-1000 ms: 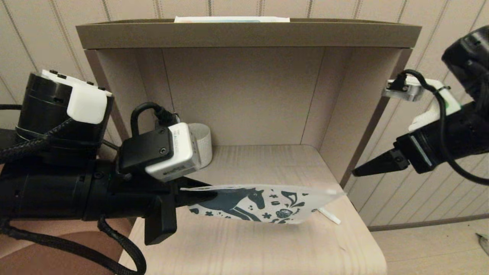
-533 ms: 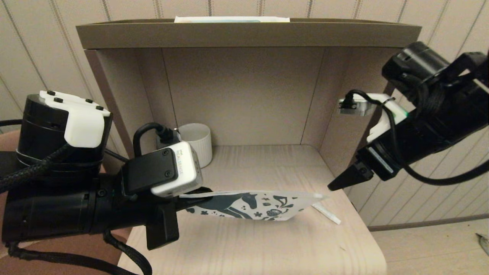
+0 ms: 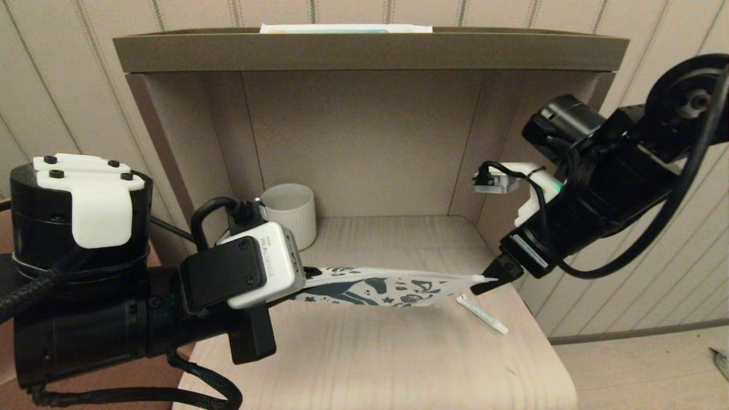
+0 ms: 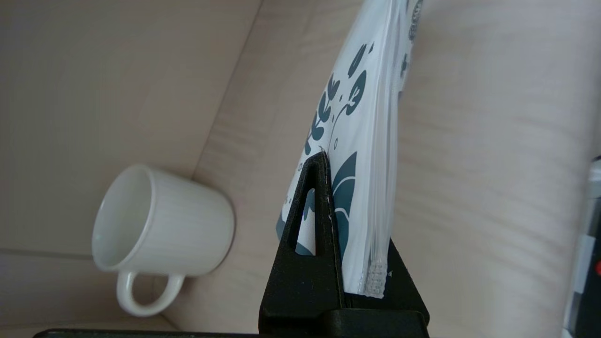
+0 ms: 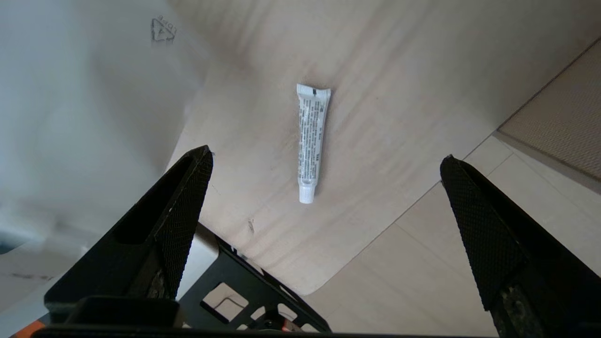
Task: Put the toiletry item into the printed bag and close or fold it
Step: Pick up the toothpaste
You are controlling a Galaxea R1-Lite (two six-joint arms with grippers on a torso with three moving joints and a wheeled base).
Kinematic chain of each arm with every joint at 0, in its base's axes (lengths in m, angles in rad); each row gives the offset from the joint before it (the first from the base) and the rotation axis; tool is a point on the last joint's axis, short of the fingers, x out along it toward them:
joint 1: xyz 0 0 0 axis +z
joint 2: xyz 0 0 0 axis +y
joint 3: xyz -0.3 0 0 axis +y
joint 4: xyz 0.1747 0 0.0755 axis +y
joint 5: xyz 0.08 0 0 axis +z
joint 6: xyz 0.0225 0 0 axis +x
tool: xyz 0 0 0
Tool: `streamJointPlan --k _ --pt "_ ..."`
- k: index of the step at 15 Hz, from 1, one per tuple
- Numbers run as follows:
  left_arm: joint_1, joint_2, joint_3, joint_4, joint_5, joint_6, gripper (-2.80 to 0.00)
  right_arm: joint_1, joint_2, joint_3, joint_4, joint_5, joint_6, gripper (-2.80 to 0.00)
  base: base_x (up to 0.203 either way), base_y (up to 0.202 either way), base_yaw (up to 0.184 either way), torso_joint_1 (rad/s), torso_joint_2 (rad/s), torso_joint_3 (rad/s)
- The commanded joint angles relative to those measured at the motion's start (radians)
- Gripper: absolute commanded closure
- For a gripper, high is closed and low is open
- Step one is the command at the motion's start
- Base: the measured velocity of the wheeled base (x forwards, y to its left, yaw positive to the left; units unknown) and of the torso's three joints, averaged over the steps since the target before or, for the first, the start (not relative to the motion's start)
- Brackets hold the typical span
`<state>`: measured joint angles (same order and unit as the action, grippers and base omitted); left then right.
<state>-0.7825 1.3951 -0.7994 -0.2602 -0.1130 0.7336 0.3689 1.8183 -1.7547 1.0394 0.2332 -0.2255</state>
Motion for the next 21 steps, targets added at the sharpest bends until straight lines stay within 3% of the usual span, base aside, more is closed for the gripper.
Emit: streamJointPlan --k 1,14,21 --pt "-0.020 -0.011 0.003 -0.002 0.000 0.005 0.00 0.004 0.001 0.017 0.008 0.002 -0.001 -2.80 0.000 0.000 0.000 0.000 0.00 0.000" --pt "-0.034 -0.016 0.048 -0.013 -0.001 0.013 0.00 0.018 -0.022 0.148 -0.001 -0.024 -0.020 -2.80 0.000 0.000 0.000 0.000 0.00 0.000" --pt "-0.032 -0.013 0.045 -0.013 -0.004 0.009 0.00 0.023 0.058 0.149 -0.016 -0.038 -0.020 -2.80 0.000 0.000 0.000 0.000 0.00 0.000"
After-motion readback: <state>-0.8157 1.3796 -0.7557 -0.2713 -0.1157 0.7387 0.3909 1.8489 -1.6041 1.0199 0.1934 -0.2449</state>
